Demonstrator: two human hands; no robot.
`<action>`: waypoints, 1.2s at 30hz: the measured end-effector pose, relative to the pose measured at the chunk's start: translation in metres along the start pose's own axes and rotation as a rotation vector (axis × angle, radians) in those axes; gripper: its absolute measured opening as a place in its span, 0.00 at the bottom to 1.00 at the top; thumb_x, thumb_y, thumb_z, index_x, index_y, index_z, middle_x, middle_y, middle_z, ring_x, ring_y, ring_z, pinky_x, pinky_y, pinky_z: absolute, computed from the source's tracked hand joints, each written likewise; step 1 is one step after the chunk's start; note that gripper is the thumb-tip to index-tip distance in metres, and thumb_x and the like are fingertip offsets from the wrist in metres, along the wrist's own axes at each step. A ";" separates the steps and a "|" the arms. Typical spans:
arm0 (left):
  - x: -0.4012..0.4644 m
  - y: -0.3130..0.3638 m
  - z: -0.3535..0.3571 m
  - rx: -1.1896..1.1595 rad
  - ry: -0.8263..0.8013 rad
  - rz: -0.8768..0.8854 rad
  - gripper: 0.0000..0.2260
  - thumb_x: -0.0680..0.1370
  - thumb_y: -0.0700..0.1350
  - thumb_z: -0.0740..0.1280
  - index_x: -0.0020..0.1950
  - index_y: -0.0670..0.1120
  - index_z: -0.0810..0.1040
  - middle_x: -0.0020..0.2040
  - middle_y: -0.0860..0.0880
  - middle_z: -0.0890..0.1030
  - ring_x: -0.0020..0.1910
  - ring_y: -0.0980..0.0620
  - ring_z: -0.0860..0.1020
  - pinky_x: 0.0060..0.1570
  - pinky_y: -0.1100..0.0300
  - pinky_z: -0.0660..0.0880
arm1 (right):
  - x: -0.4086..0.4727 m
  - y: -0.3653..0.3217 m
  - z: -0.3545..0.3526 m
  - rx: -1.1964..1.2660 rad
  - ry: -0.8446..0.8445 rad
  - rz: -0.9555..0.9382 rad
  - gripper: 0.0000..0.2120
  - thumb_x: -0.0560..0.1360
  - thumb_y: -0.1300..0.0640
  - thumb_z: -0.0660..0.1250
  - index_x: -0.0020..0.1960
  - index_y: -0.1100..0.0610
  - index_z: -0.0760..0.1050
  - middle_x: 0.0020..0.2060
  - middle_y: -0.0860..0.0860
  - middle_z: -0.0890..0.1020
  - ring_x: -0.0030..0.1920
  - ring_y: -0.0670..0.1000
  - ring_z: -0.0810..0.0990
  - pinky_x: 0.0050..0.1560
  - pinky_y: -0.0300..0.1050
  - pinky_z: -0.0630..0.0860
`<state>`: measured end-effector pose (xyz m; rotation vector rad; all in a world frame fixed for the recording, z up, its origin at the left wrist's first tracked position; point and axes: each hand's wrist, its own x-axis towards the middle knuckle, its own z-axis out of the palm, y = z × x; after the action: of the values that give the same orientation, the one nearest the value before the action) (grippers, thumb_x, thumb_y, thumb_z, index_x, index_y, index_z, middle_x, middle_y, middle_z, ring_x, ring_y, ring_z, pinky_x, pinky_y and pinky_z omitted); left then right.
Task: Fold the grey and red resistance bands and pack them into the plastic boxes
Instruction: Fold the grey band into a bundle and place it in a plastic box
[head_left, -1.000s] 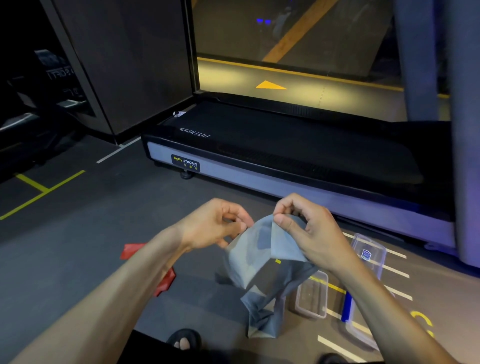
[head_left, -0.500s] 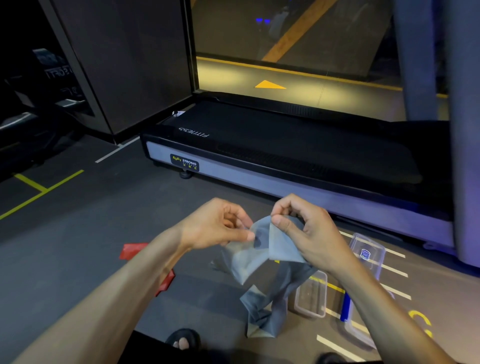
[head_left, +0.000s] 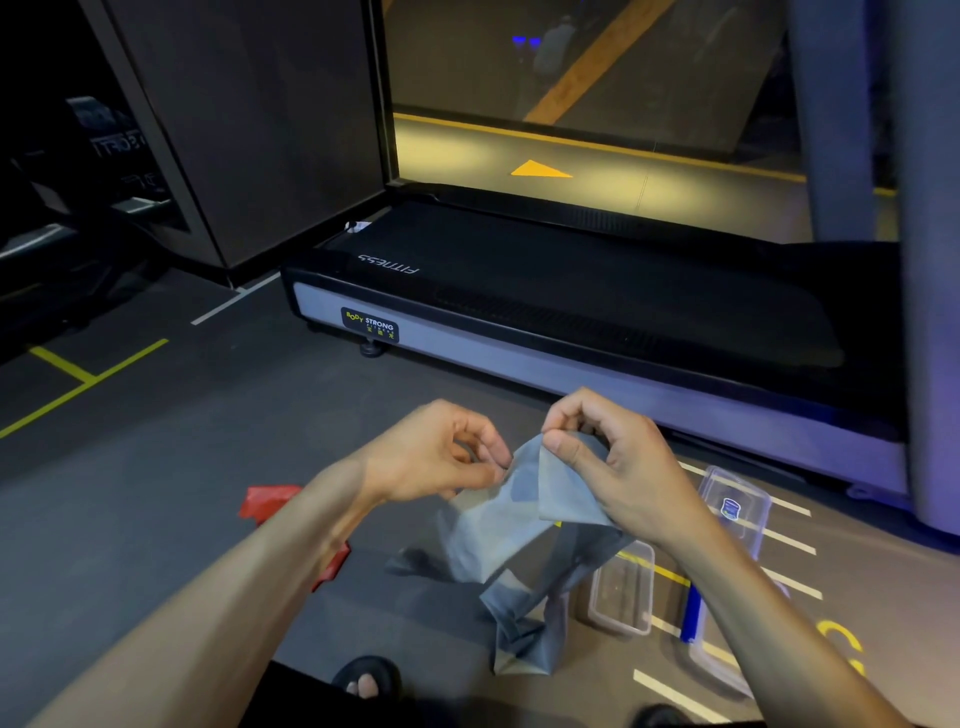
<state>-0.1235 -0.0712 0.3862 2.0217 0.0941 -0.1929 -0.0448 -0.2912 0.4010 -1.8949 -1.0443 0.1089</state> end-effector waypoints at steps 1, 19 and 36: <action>0.000 -0.001 0.000 -0.010 0.002 -0.001 0.04 0.76 0.40 0.75 0.49 0.48 0.85 0.41 0.49 0.83 0.36 0.54 0.77 0.34 0.60 0.76 | 0.000 0.000 0.000 -0.001 -0.002 0.000 0.06 0.79 0.61 0.70 0.48 0.52 0.77 0.41 0.47 0.79 0.43 0.48 0.77 0.44 0.35 0.71; 0.003 -0.002 0.000 -0.052 0.060 0.107 0.05 0.80 0.35 0.70 0.49 0.44 0.82 0.46 0.40 0.81 0.37 0.54 0.79 0.36 0.58 0.80 | 0.001 0.010 0.000 0.060 0.018 0.002 0.05 0.79 0.60 0.71 0.48 0.51 0.77 0.40 0.50 0.79 0.42 0.51 0.78 0.46 0.49 0.74; 0.007 -0.009 0.001 0.023 0.067 0.116 0.13 0.69 0.42 0.82 0.50 0.47 0.84 0.46 0.44 0.85 0.45 0.45 0.83 0.58 0.46 0.80 | 0.001 0.015 0.003 0.089 -0.002 0.022 0.05 0.79 0.60 0.71 0.48 0.51 0.77 0.40 0.50 0.79 0.42 0.52 0.78 0.46 0.48 0.74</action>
<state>-0.1184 -0.0684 0.3771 2.0497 0.0173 -0.0531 -0.0366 -0.2915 0.3882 -1.8271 -1.0038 0.1672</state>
